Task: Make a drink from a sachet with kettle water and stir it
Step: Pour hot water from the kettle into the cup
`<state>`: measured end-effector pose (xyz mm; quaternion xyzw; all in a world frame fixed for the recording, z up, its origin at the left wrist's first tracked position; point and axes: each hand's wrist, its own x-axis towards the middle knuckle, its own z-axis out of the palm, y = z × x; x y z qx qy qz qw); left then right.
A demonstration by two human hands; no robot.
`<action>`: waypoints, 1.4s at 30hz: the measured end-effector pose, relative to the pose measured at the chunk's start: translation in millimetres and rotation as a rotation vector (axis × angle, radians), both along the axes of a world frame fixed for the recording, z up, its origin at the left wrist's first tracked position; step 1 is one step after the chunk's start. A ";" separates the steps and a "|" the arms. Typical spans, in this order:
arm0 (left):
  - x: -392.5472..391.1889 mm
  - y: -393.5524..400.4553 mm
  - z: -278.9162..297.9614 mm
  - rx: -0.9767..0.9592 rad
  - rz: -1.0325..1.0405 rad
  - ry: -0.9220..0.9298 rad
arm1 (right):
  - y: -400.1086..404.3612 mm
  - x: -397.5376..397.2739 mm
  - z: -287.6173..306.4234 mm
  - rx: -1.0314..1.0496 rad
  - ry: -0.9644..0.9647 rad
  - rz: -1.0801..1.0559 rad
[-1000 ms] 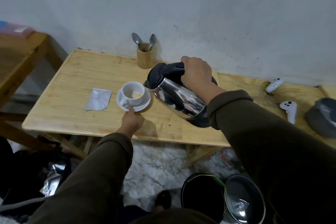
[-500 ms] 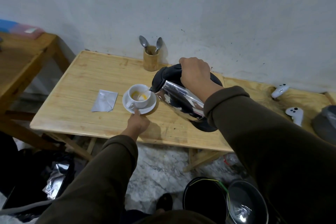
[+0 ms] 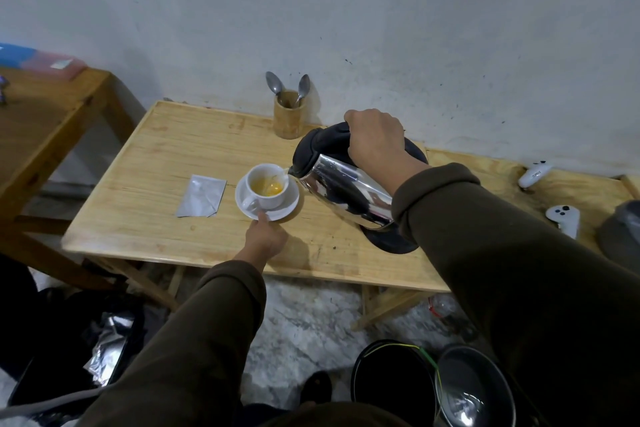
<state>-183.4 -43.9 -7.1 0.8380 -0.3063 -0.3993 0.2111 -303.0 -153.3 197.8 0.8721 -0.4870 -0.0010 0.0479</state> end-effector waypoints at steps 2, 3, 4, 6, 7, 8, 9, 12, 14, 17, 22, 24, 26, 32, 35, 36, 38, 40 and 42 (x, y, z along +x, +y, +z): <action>0.1 0.2 -0.3 -0.002 -0.002 -0.004 | 0.8 0.8 -0.3 -0.003 0.010 0.006; 0.4 0.1 -0.3 -0.004 -0.003 -0.003 | 1.1 0.9 -0.6 -0.004 0.013 0.009; 0.6 -0.1 -0.2 -0.006 -0.004 -0.003 | 1.4 1.1 -0.6 -0.004 0.016 0.011; 0.6 0.2 0.0 -0.005 -0.004 -0.001 | 2.0 1.1 -0.7 -0.003 0.020 0.012; 0.6 0.1 0.0 -0.004 -0.002 0.000 | 2.1 1.3 -0.9 -0.004 0.024 0.014; 0.6 0.1 -0.1 -0.004 -0.001 -0.001 | 2.4 1.2 -1.2 -0.009 0.028 0.015; 0.4 -0.1 0.0 -0.003 0.000 -0.002 | 2.7 1.1 -1.7 -0.016 0.032 0.017; -0.2 -0.6 -0.1 -0.001 0.003 -0.005 | 2.3 1.1 -3.5 -0.030 0.035 0.028; -0.3 -0.8 -0.3 -0.003 0.007 -0.007 | 1.8 1.2 -3.4 -0.027 0.034 0.031; 0.0 -1.1 0.0 0.000 0.007 -0.004 | 1.7 0.9 -2.0 -0.008 0.028 0.024; -0.2 -1.4 0.5 -0.001 0.005 -0.006 | 2.2 -1.9 -0.1 0.000 0.023 0.019; -0.4 -1.6 0.7 0.000 0.008 -0.004 | 2.4 -2.4 0.7 0.004 0.024 0.015; -0.5 -2.0 1.1 -0.004 0.009 -0.005 | 1.9 -2.2 0.7 -0.002 0.022 0.016; -2.1 -1.7 1.7 -0.002 0.011 -0.011 | -1.5 -4.1 -1.6 -0.028 0.019 0.027; -3.4 -2.0 2.8 -0.001 0.014 -0.012 | -2.6 -7.3 -3.7 -0.033 0.009 0.020; -3.9 -2.2 3.1 0.000 0.017 -0.014 | -2.7 -8.6 -4.7 -0.031 0.000 0.017; -5.3 -2.6 3.4 -0.002 0.031 -0.011 | -3.1 -12.7 -7.1 -0.024 -0.028 0.010; -7.5 -3.1 3.0 -0.013 0.065 0.009 | -4.0 -19.6 -9.3 -0.012 -0.070 -0.008; -11.7 -3.5 3.6 -0.031 0.101 0.039 | -5.7 -28.8 -12.5 -0.011 -0.115 -0.039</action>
